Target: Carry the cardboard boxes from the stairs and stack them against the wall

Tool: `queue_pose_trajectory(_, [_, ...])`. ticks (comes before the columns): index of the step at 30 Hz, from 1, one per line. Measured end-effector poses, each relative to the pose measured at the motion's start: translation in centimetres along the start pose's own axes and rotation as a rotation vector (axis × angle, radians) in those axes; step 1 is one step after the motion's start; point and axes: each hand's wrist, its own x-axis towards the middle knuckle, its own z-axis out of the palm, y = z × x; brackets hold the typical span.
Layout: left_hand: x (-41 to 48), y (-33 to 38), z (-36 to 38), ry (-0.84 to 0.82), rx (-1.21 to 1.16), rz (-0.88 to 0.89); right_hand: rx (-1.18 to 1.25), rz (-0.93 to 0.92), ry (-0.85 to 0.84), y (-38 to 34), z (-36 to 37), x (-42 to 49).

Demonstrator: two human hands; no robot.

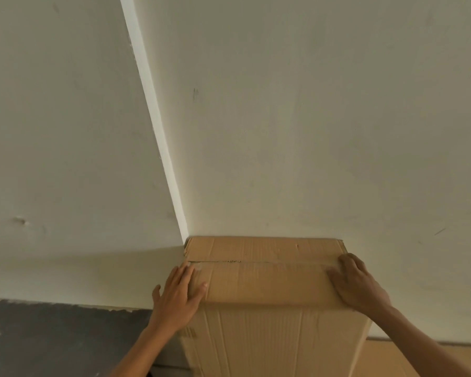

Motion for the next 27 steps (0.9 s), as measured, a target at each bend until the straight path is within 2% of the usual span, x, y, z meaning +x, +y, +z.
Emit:
queue_pose_trajectory(5, [-1.5, 0.5, 0.0, 0.060, -0.115, -0.057, -0.071, -0.068, 0.133, -0.1, 0.2, -0.8])
queue_pose_trajectory(10, [-2.3, 1.1, -0.2, 0.102, -0.134, -0.115, -0.058, -0.097, 0.114, -0.4, 0.0, -0.6])
queue_pose_trajectory(14, [-2.4, 1.8, -1.1, 0.197, -0.177, -0.148, -0.056, -0.249, 0.148, -2.7, -0.5, -1.1])
queue_pose_trajectory(21, [-6.6, 0.2, -2.5, 0.214, -0.189, -0.271, 0.033, -0.502, -0.015, -9.4, 0.9, -1.9])
queue_pose_trajectory(27, [-13.5, -5.7, -5.4, 0.246, -0.230, -0.433, -0.011, -0.721, -0.135, -16.1, 3.5, -4.7])
